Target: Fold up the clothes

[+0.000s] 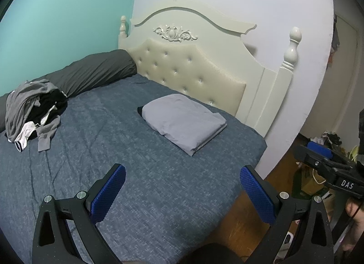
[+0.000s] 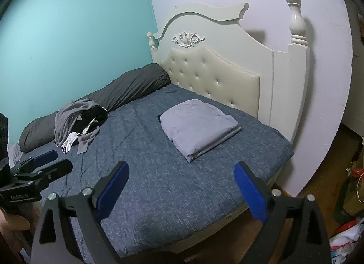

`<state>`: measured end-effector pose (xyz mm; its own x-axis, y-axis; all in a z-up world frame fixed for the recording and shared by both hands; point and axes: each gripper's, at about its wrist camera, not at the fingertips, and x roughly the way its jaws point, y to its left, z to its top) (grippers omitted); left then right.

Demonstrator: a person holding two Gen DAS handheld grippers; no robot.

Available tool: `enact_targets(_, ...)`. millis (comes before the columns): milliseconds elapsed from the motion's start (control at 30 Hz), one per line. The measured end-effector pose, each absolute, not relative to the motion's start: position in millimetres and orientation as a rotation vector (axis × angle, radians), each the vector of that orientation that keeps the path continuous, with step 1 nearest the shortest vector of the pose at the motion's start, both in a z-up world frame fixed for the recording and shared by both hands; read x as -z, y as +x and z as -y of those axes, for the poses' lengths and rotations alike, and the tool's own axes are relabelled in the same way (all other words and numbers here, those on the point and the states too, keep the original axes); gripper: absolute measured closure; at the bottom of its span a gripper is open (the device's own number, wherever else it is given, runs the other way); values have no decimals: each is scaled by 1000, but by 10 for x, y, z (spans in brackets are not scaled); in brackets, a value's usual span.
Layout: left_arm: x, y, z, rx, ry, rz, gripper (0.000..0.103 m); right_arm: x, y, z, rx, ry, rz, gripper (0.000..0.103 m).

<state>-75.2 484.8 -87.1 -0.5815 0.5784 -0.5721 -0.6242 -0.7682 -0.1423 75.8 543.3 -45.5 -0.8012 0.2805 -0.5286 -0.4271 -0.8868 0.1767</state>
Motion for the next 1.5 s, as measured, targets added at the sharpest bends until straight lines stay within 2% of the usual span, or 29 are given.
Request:
enact_targets(800,870,-728,-4827,-2338,-782,-116,0,486,722,-5395,-2637,-723,-401,3)
enact_targets(1500,878,-741,-4837,-2351,-787,-129,0,497,732,-5351,-2641,-726,-399,2)
